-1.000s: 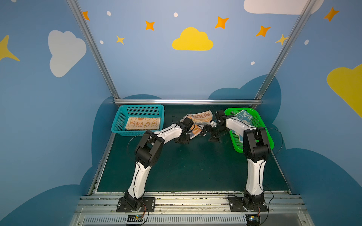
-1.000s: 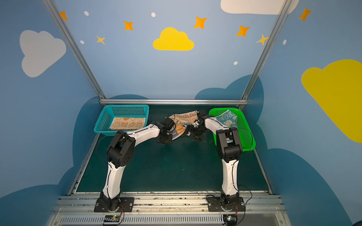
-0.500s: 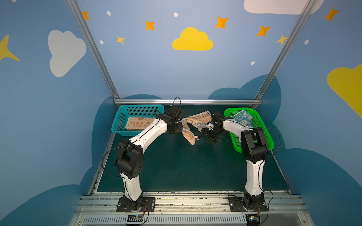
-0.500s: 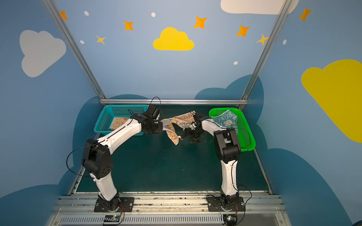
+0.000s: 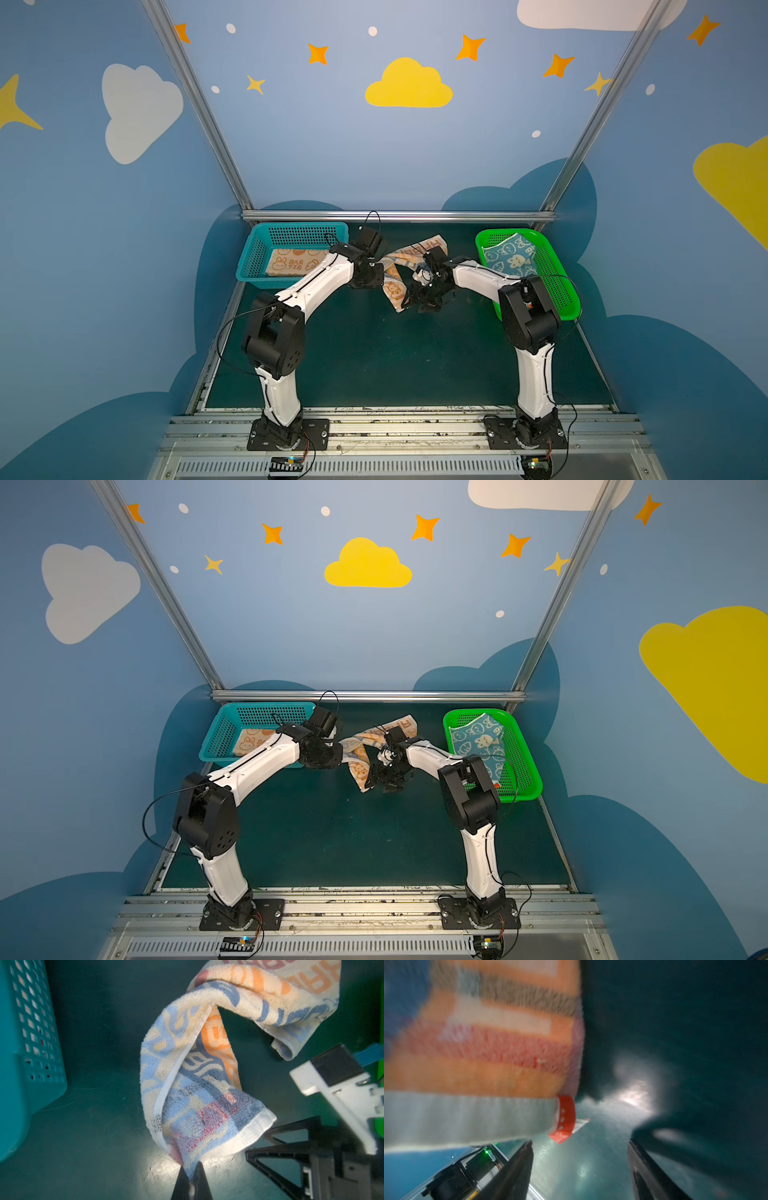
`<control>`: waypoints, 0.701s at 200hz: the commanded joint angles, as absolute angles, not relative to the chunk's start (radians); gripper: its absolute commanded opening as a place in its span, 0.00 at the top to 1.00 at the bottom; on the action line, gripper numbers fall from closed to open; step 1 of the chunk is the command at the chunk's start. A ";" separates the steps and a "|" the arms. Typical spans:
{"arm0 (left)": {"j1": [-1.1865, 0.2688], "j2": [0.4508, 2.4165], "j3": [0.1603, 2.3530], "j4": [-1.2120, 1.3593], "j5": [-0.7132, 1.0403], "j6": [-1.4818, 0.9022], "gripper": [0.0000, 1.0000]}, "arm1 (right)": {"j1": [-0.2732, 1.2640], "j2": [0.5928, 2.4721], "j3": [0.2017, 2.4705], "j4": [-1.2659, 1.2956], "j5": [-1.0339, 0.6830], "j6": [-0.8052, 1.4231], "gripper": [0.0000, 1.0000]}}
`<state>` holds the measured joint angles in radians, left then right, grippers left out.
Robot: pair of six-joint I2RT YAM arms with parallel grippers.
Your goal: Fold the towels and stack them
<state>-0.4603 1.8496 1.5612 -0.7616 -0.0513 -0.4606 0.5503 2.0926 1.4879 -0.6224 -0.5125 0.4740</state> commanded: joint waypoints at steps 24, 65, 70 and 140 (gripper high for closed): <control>-0.448 1.845 1.602 -0.772 -0.020 -0.475 0.97 | 0.594 2.093 1.450 -0.457 -0.480 0.601 0.37; -0.444 1.822 1.592 -0.769 -0.015 -0.485 0.97 | 0.634 2.129 1.476 -0.411 -0.379 0.677 0.59; -0.443 1.819 1.589 -0.766 -0.013 -0.486 0.97 | 0.635 2.134 1.479 -0.411 -0.374 0.686 0.63; -0.401 1.732 1.568 -0.695 0.038 -0.553 0.97 | 0.477 2.066 1.627 -0.706 -0.213 0.582 1.00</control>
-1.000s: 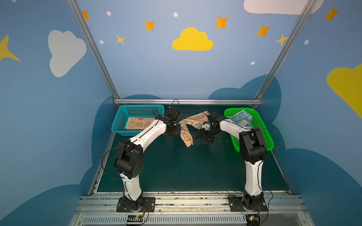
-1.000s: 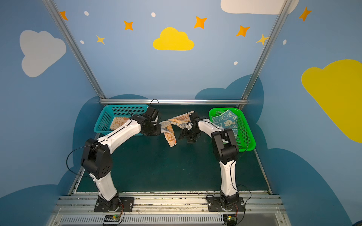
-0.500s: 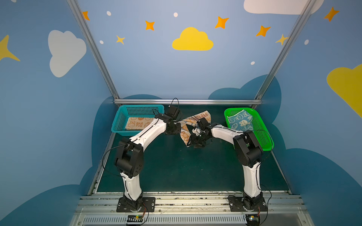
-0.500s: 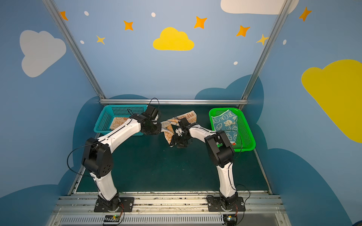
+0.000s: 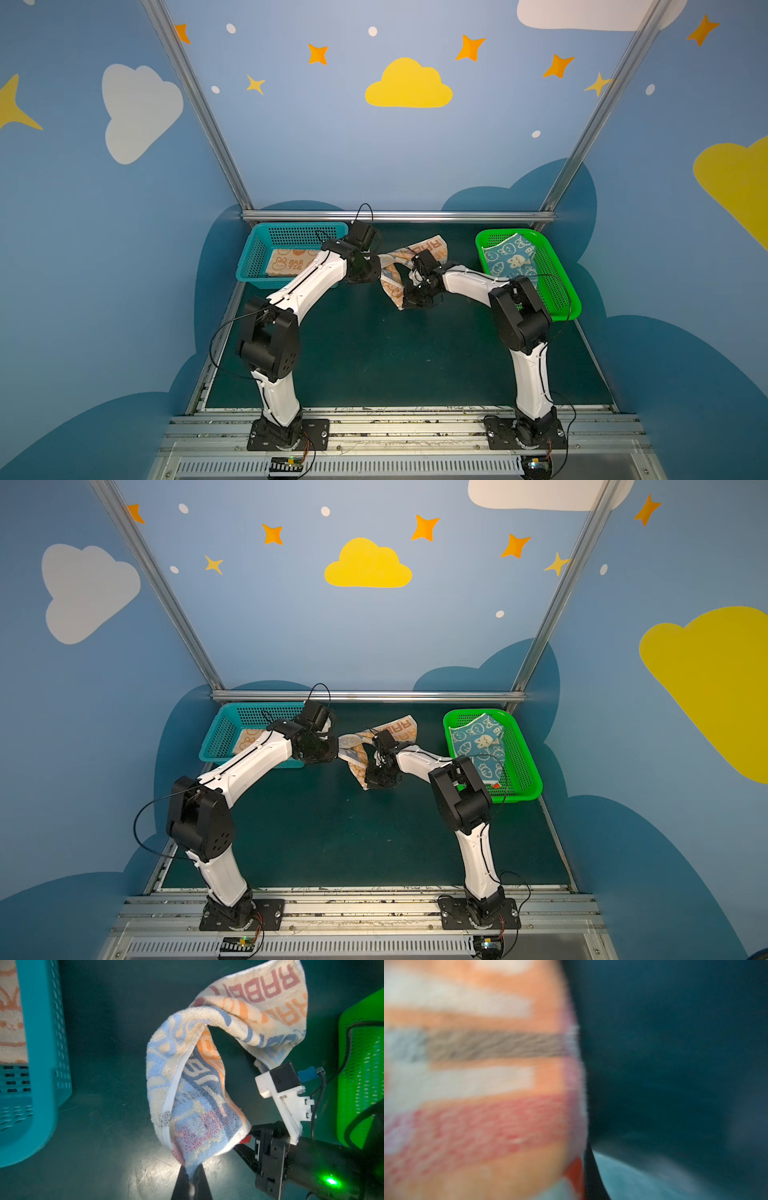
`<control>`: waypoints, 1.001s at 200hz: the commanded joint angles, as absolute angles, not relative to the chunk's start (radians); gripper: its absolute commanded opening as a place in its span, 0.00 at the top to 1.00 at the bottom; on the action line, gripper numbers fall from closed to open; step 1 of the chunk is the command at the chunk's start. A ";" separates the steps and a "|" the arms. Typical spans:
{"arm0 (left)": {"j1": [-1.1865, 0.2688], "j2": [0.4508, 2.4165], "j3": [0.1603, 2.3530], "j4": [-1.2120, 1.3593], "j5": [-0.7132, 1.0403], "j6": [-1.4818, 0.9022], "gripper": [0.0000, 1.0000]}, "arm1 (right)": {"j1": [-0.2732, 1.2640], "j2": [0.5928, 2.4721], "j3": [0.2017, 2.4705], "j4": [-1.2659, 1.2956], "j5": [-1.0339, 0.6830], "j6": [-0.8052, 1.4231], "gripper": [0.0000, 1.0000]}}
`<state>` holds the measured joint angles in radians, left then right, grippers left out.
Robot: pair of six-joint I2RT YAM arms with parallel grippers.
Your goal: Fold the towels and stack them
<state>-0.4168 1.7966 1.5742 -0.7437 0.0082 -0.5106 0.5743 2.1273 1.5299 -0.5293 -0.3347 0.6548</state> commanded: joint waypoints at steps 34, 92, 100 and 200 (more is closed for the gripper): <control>-0.392 1.711 1.565 -0.627 0.115 -0.577 0.97 | 0.401 1.989 1.787 -0.928 0.009 0.430 1.00; -0.371 1.592 1.328 -0.473 0.106 -0.623 0.97 | 0.475 1.811 1.599 -0.898 0.206 0.221 1.00; -0.361 1.585 1.295 -0.468 0.103 -0.624 0.97 | 0.488 1.822 1.587 -0.916 0.210 0.250 1.00; -0.274 1.598 1.129 -0.461 0.130 -0.599 0.97 | 0.562 1.917 1.509 -0.901 -0.086 0.365 0.63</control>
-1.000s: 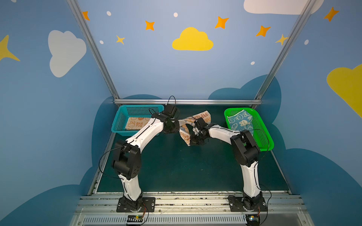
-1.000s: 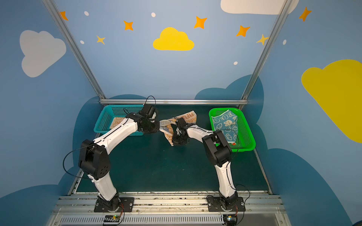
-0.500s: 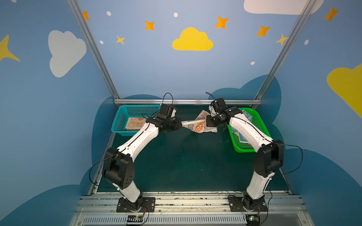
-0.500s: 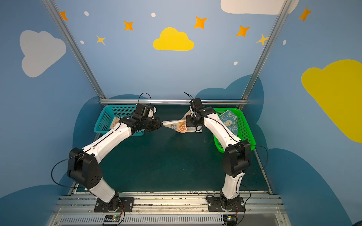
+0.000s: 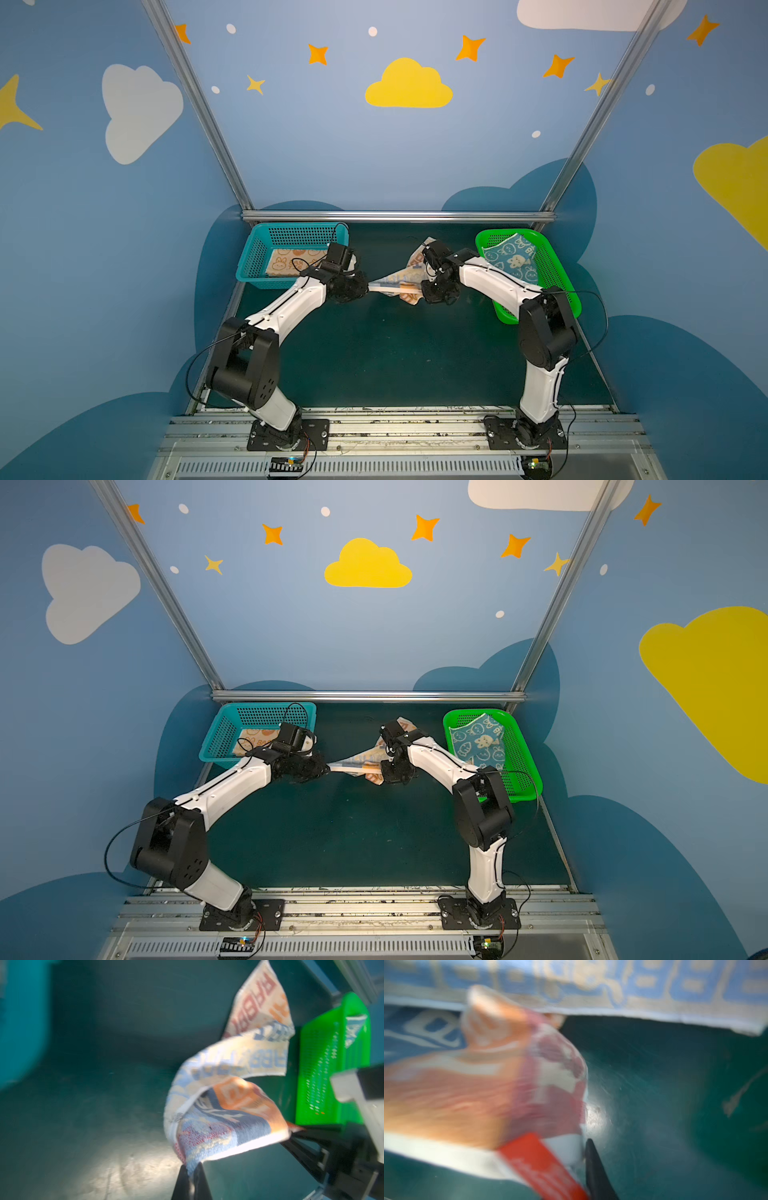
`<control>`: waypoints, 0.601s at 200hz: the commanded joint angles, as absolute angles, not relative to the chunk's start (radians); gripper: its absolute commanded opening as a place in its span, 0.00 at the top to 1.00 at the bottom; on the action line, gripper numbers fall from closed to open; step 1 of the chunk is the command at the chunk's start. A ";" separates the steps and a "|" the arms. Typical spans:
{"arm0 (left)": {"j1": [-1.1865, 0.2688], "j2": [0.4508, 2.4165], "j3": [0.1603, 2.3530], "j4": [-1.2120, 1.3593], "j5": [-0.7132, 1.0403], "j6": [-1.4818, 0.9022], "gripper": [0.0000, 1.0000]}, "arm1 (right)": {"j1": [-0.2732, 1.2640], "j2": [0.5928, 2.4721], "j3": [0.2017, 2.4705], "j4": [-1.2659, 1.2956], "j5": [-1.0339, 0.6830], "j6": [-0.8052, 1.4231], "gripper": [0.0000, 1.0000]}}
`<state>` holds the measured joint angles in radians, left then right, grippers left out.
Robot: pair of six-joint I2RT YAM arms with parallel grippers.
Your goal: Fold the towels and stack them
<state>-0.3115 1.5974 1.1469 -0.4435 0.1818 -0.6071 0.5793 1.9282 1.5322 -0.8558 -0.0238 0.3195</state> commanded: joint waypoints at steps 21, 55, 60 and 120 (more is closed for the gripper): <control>-0.261 1.590 1.118 -0.466 0.126 -0.596 0.97 | 0.557 1.903 1.466 -0.874 -0.188 0.420 0.50; -0.253 1.572 1.078 -0.447 0.135 -0.597 0.97 | 0.543 1.875 1.352 -0.741 -0.388 0.603 0.41; -0.253 1.571 1.071 -0.444 0.136 -0.598 0.97 | 0.544 1.875 1.340 -0.715 -0.414 0.626 0.40; -0.253 1.553 1.028 -0.438 0.141 -0.592 0.97 | 0.555 1.913 1.305 -0.544 -0.460 0.771 0.36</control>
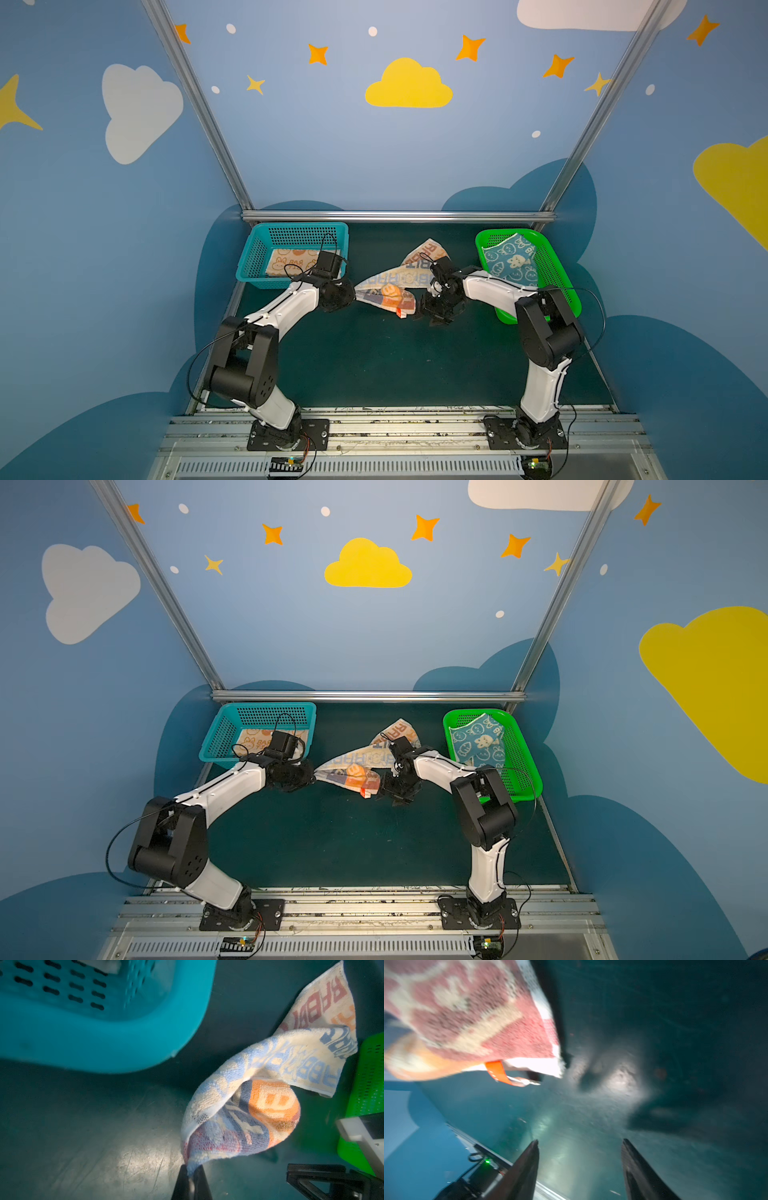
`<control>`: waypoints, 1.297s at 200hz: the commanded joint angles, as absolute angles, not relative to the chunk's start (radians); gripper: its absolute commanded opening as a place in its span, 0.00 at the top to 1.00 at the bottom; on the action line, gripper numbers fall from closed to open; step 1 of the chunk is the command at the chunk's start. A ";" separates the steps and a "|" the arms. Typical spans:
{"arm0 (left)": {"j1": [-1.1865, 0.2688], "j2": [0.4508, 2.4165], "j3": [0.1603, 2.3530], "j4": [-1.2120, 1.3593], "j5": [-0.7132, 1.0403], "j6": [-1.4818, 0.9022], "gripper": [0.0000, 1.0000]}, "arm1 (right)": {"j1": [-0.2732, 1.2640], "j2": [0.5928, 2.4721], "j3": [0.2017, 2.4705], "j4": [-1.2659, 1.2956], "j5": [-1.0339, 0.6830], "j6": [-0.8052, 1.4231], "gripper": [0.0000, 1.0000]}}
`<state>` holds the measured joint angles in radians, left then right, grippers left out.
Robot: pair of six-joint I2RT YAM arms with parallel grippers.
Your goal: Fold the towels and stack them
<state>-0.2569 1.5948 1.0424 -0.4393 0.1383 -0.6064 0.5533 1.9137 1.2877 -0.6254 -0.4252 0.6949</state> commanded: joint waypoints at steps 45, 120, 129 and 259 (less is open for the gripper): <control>-0.255 1.537 0.990 -0.425 0.150 -0.598 0.97 | 0.561 2.015 1.377 -0.561 -0.424 0.777 0.39; -0.258 1.543 0.977 -0.418 0.153 -0.595 0.97 | 0.628 2.130 1.484 -0.691 -0.251 0.721 0.54; -0.258 1.543 0.977 -0.418 0.152 -0.594 0.97 | 0.639 2.134 1.492 -0.707 -0.225 0.706 0.55; -0.262 1.553 0.962 -0.405 0.149 -0.598 0.97 | 0.693 2.277 1.633 -0.886 -0.058 0.648 0.96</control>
<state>-0.2592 1.5558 0.9745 -0.4084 0.1421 -0.6067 0.6785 2.1777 1.6547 -0.8482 -0.1024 0.6697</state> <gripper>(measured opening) 0.050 0.088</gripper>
